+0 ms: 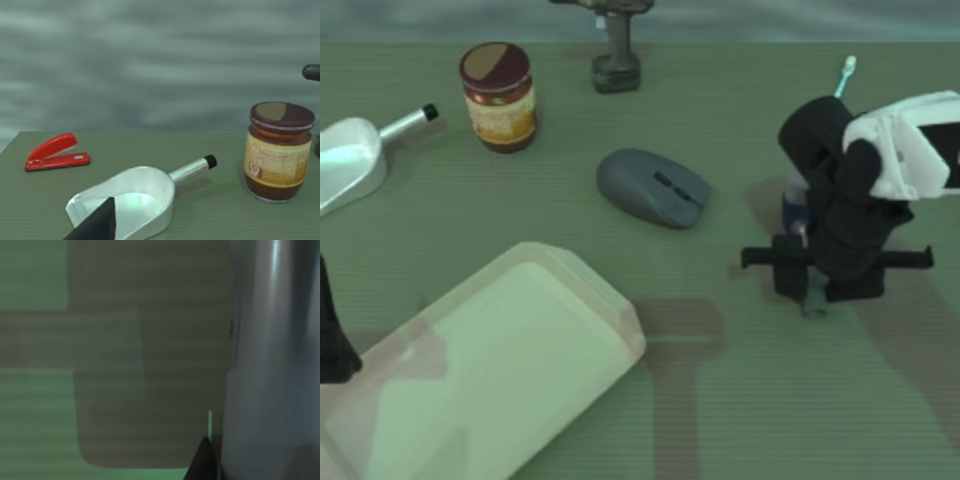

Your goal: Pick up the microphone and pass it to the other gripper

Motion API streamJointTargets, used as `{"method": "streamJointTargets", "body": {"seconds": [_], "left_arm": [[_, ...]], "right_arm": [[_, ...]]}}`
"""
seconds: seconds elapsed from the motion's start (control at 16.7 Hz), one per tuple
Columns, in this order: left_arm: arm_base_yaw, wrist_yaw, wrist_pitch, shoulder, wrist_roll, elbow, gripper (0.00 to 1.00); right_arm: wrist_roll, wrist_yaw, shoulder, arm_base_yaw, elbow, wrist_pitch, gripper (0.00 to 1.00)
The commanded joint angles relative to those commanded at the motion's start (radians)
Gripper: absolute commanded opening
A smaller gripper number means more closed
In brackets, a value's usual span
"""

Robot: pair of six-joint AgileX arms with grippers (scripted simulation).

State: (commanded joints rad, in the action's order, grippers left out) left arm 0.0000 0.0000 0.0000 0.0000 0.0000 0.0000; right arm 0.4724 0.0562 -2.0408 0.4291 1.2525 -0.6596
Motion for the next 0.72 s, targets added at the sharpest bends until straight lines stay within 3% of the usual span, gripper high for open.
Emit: {"method": "streamJointTargets", "body": {"seconds": [0.3, 0.72], "left_arm": [[0.000, 0.000, 0.000, 0.000, 0.000, 0.000, 1.00], [0.000, 0.000, 0.000, 0.000, 0.000, 0.000, 1.00]], "right_arm": [[-0.064, -0.057, 0.039, 0.004, -0.044, 0.202, 0.00], [-0.229, -0.208, 0.152, 0.003, -0.197, 0.781, 0.00]]}}
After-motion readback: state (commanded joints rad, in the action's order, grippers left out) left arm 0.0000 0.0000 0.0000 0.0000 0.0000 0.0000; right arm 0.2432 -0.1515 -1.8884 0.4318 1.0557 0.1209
